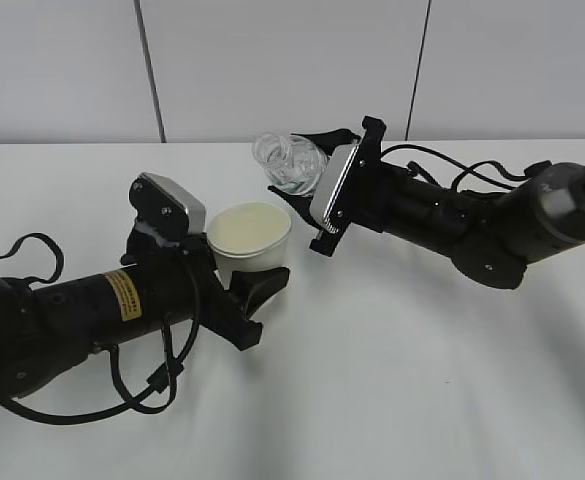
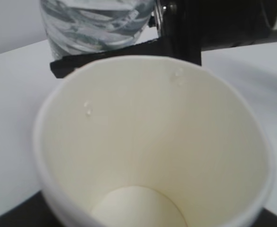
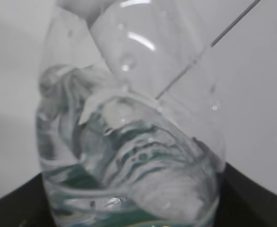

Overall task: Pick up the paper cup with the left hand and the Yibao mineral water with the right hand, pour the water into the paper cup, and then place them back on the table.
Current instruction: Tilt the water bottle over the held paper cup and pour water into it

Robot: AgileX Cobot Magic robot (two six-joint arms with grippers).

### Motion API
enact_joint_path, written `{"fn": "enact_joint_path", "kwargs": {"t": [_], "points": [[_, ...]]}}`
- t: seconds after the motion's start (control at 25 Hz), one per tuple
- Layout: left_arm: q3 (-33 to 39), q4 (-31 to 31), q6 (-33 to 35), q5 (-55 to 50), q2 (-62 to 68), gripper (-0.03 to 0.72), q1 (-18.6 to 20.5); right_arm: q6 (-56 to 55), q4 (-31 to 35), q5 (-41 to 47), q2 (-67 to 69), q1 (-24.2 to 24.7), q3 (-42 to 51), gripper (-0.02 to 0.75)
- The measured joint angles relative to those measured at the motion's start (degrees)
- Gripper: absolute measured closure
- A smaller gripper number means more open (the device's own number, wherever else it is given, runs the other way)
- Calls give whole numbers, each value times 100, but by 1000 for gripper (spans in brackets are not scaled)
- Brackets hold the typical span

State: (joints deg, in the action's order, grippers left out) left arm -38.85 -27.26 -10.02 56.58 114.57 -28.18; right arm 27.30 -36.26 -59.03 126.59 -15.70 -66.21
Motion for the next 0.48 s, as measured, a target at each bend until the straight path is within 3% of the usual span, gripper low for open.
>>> {"fn": "enact_joint_path", "kwargs": {"t": [0.48], "points": [[0,80,0,-9,0,286,0,1470,66,-153,0,0,-10,250]]}}
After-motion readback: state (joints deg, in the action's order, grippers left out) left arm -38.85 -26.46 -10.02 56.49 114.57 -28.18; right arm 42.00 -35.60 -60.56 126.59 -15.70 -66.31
